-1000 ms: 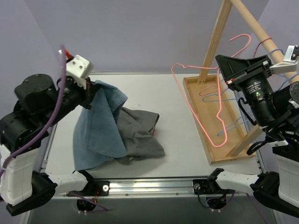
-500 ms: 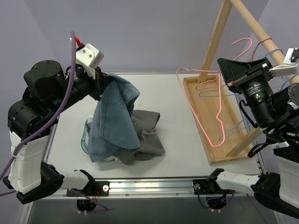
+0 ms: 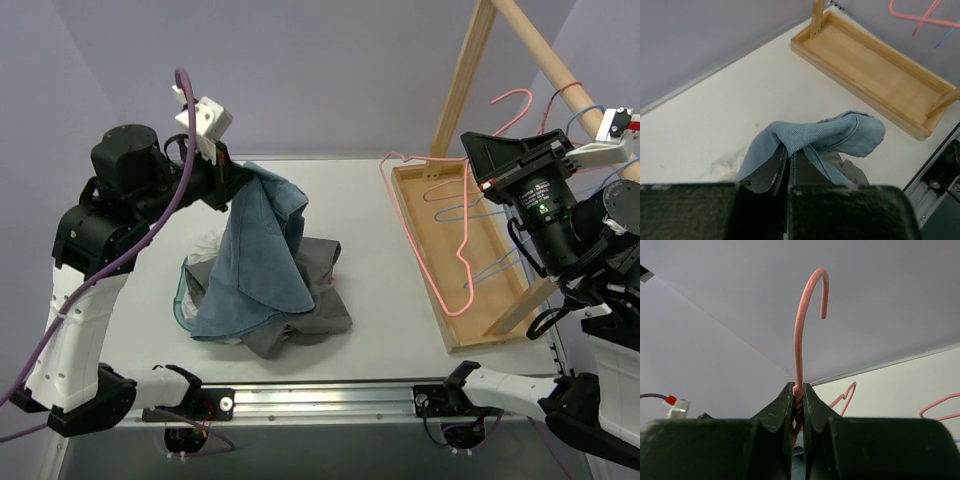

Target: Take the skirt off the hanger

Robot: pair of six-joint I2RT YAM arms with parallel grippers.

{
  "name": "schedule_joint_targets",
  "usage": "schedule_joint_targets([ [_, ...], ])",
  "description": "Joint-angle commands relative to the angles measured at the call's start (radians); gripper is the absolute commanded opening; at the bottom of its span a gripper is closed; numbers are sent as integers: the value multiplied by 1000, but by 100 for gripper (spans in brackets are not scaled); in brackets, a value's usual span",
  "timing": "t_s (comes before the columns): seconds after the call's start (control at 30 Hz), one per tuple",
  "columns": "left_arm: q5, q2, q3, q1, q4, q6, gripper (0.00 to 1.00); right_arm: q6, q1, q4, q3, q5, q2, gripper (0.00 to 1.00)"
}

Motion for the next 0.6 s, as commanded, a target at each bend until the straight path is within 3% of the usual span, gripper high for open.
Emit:
schedule_joint_targets([
  [0.0,91,-132,-257,56,154,-103,2,-9,8,51,-15,19,-19,0],
  [0.23,63,-354,-819,63,252,-344,2,-12,12,60,-50,23,-33,0],
  [0.37,15,-422,-1011,65,292,-489,2,-9,15,68,-67,25,-45,0],
  [0.47,47,-437,-1190,68,430,-638,2,-1,15,77,-84,8,-48,0],
  [0.57,59,-442,-1271,70,531,-735,2,2,14,57,-73,-21,-27,0],
])
